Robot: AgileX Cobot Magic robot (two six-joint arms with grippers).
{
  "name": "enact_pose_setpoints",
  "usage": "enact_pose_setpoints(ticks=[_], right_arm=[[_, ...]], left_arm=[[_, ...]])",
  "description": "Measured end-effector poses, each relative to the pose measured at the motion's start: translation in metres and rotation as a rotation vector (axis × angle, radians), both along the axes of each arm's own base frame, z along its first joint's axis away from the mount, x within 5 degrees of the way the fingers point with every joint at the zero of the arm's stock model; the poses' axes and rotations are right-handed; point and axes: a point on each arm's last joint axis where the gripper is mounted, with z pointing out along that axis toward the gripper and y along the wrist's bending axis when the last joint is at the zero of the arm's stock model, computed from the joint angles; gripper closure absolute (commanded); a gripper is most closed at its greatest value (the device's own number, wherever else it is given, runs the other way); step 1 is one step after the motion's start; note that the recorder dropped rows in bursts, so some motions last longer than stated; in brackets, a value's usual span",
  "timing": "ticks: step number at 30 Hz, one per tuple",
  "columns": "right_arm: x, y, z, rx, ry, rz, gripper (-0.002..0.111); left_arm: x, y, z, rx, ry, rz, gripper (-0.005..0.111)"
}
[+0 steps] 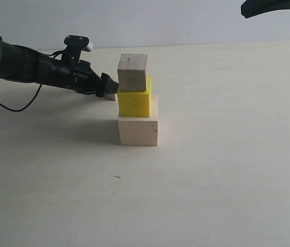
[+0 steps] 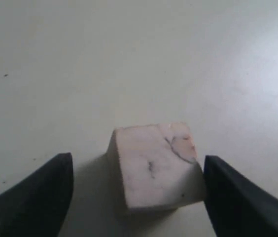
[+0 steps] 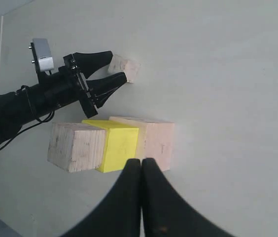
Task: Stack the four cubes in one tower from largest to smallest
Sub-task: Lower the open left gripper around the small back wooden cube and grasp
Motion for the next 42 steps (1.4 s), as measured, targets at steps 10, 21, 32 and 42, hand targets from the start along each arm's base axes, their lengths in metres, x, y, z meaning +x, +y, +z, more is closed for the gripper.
enact_pose_setpoints(ticks=[10,21,32,42], right_arm=[[0.0,0.0,0.0,0.0,0.0,0.0,0.108],[0.0,0.0,0.0,0.0,0.0,0.0,0.108],[0.0,0.0,0.0,0.0,0.0,0.0,0.108],[0.0,0.0,0.0,0.0,0.0,0.0,0.108]], left_arm=[[0.005,0.019,0.001,-0.021,0.015,0.026,0.037],[0.0,0.012,0.004,-0.022,-0.062,-0.127,0.043],[0.0,0.012,0.004,-0.007,-0.082,-0.144,0.072],[0.0,0.012,0.004,-0.002,-0.085,-0.152,0.051]])
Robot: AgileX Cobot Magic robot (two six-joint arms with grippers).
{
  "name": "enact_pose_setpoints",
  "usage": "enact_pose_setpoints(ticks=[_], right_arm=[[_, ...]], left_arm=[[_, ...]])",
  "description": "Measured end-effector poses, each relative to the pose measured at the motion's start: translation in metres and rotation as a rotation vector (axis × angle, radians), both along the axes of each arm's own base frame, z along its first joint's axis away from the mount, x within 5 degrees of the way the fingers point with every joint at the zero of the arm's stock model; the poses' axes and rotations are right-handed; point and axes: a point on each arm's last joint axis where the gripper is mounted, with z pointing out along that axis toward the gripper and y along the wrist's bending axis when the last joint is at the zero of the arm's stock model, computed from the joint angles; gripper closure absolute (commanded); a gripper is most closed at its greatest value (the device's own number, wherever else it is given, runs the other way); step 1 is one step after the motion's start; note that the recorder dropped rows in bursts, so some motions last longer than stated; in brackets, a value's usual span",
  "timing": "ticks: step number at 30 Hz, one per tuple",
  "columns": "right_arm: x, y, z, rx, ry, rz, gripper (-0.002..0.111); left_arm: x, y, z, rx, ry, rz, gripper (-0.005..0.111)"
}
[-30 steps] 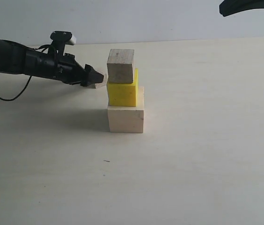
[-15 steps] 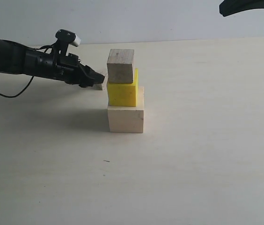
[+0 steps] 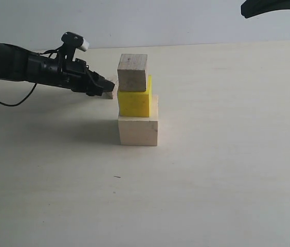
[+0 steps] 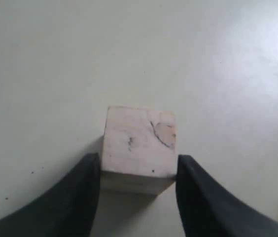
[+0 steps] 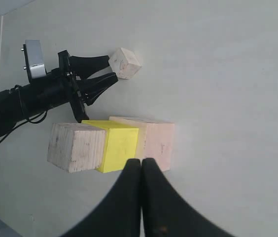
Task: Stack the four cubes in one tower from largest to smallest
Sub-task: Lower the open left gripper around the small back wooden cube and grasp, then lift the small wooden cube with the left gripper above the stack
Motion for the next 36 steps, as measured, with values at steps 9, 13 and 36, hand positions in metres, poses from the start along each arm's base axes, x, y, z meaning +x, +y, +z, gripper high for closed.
enact_pose_setpoints(ticks=[9,13,36], right_arm=[[0.0,0.0,0.0,0.0,0.0,0.0,0.108],[0.0,0.0,0.0,0.0,0.0,0.0,0.108],[0.0,0.0,0.0,0.0,0.0,0.0,0.108]], left_arm=[[-0.002,-0.001,0.0,0.039,-0.056,-0.072,0.036],[-0.002,-0.001,0.0,0.056,-0.086,-0.097,0.044],[0.0,-0.002,-0.011,0.045,-0.114,-0.116,0.038]])
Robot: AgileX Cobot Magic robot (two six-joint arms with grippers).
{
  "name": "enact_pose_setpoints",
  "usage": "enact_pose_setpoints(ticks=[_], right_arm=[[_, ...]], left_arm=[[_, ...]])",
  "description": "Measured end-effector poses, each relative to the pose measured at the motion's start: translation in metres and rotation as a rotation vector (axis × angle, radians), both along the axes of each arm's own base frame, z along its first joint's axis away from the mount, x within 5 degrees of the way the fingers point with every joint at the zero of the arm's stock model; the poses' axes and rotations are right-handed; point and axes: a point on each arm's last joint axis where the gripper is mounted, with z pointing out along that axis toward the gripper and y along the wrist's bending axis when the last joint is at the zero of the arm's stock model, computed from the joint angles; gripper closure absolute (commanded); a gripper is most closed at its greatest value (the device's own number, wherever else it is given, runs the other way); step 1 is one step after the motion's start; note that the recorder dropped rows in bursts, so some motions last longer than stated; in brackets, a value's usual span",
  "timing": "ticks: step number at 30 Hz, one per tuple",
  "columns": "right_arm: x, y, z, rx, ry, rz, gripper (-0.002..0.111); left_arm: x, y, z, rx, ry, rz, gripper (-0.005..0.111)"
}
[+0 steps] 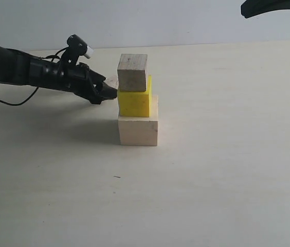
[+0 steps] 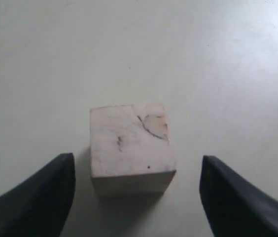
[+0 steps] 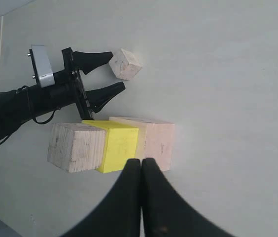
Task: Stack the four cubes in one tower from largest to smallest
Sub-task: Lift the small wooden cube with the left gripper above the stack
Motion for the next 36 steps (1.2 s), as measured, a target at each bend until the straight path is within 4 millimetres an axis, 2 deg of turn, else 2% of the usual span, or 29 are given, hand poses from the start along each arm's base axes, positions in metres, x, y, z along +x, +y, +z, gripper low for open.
enact_pose_setpoints(ticks=[6,8,19,20,24,30,32,35,36], right_arm=[[0.0,0.0,0.0,0.0,0.0,0.0,0.108],[0.0,0.0,0.0,0.0,0.0,0.0,0.108],[0.0,0.0,0.0,0.002,0.0,0.0,0.108],[0.0,0.0,0.0,0.002,0.0,0.0,0.108],[0.0,0.0,0.0,0.002,0.0,0.0,0.108],[0.0,0.0,0.0,0.002,0.0,0.0,0.108],[0.0,0.0,0.0,0.002,0.0,0.0,0.108],[0.0,0.0,0.0,0.002,0.0,0.0,0.108],[0.0,0.0,0.0,0.002,0.0,0.0,0.108]], left_arm=[[0.001,0.0,-0.004,-0.005,0.009,0.008,0.038],[0.001,0.0,-0.004,-0.007,0.008,0.009,0.042],[0.002,0.001,-0.004,0.005,0.003,0.021,0.103],[0.002,0.001,-0.004,0.004,0.005,0.022,0.107],[0.0,0.001,-0.001,0.017,0.032,0.016,0.107],[-0.003,0.016,0.027,0.092,0.058,-0.014,0.107],[-0.003,0.025,0.043,0.104,0.046,-0.018,0.107],[-0.006,0.042,0.075,0.086,0.02,-0.042,0.107],[-0.008,0.05,0.091,0.07,0.005,-0.04,0.107]])
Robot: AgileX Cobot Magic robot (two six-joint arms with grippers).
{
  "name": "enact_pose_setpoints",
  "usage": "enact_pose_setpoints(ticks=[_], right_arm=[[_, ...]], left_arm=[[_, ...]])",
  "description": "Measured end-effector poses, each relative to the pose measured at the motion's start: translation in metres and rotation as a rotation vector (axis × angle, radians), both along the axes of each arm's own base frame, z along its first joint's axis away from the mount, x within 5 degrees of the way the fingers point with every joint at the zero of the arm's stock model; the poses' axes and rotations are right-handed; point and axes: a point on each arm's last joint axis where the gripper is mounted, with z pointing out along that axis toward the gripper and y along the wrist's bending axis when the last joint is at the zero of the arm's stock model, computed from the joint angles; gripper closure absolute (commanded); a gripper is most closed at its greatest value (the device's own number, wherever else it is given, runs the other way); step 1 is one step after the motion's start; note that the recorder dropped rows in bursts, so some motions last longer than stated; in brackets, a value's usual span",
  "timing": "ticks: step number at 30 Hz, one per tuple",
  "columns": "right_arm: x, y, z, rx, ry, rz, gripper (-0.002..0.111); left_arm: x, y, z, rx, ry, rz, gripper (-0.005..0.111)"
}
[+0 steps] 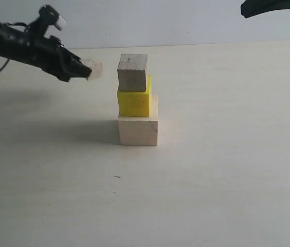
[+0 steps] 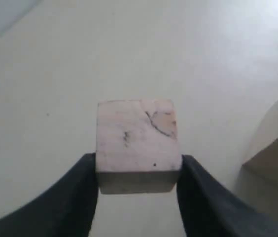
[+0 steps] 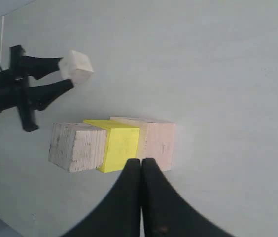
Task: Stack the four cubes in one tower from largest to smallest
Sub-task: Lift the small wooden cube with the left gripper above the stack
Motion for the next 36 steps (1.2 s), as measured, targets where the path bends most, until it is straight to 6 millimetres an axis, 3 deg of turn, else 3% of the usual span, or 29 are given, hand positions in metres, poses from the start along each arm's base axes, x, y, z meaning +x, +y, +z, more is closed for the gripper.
enact_pose_setpoints(ticks=[7,11,17,32,36], right_arm=[[0.0,0.0,0.0,0.0,0.0,0.0,0.108],[0.0,0.0,0.0,0.0,0.0,0.0,0.108],[0.0,0.0,0.0,0.0,0.0,0.0,0.108],[0.0,0.001,0.001,0.011,-0.001,-0.001,0.108],[0.0,0.001,0.001,0.015,-0.001,-0.001,0.108]], left_arm=[[-0.028,0.027,0.086,-0.083,-0.101,-0.088,0.107],[-0.046,0.02,0.111,-0.098,-0.12,-0.185,0.107],[-0.062,-0.002,0.114,-0.095,-0.069,-0.327,0.107],[-0.071,-0.059,0.154,-0.015,-0.149,-0.467,0.107],[-0.072,-0.067,0.153,-0.002,-0.195,-0.525,0.107]])
